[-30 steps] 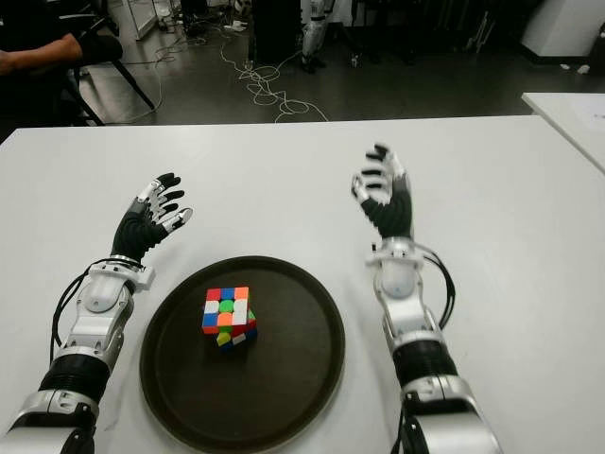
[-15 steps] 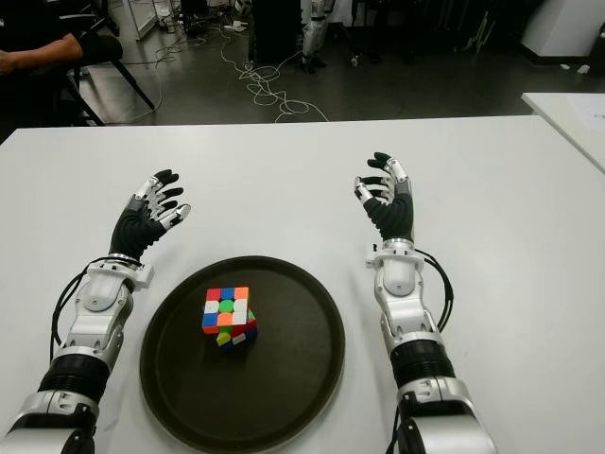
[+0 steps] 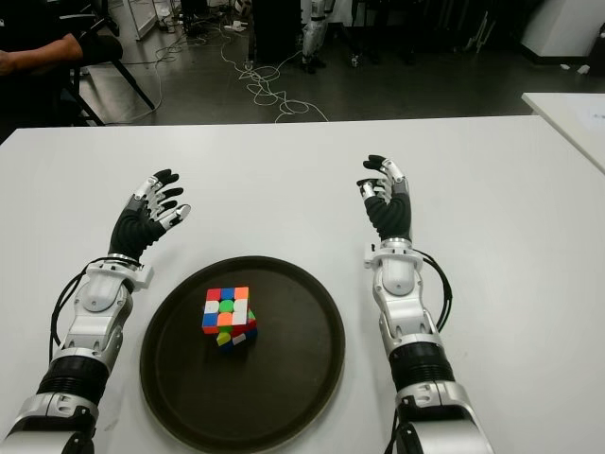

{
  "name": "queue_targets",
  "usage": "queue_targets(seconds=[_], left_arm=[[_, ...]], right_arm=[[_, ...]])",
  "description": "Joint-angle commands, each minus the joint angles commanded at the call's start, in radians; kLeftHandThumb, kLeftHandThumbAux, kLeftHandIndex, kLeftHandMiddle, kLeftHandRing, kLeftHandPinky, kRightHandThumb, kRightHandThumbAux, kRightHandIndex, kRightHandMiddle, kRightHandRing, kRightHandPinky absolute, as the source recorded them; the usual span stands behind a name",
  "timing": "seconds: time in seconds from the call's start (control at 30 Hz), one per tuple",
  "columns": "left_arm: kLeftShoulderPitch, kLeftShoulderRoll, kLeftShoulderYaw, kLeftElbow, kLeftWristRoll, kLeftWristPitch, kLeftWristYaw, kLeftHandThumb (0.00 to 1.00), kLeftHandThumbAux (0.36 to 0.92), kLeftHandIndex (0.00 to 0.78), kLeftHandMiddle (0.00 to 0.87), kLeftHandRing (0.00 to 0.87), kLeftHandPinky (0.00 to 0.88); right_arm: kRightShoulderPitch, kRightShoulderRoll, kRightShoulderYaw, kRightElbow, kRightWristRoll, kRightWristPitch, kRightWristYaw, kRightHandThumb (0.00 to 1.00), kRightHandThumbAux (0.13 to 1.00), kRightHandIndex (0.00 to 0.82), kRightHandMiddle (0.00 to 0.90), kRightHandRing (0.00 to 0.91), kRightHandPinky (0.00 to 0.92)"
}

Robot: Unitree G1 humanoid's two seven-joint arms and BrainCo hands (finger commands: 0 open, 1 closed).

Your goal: Pick up the Rubik's Cube and put it in the plate

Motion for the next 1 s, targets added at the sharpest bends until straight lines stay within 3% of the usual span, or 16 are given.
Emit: queue_targets(seconds=[0.43, 0.67, 1.0], left_arm=[[-0.016, -0.009, 0.014, 0.009, -0.023, 0.005, 0.0, 0.188, 0.759, 0.083, 0.13, 0.138, 0.14], [-0.02, -0.008, 0.028, -0.009, -0.032, 0.03, 0.012, 0.165, 0.733, 0.065, 0.093, 0.092, 0.097], [-0.02, -0.008, 0.036, -0.003, -0.016, 0.018, 0.056, 0.173, 0.745, 0.058, 0.096, 0.105, 0.122]], right_arm=[[-0.005, -0.006, 0.001, 0.002, -0.001, 0.019, 0.016, 0.686, 0.728, 0.402, 0.352, 0.39, 0.419], [-0.001, -0.013, 0.005, -0.002, -0.001, 0.02, 0.04, 0.689, 0.726, 0.406, 0.365, 0.395, 0.424], [0.001, -0.018, 0.003, 0.007, 0.007, 0.011, 0.078, 0.692, 0.725, 0.41, 0.385, 0.41, 0.434]])
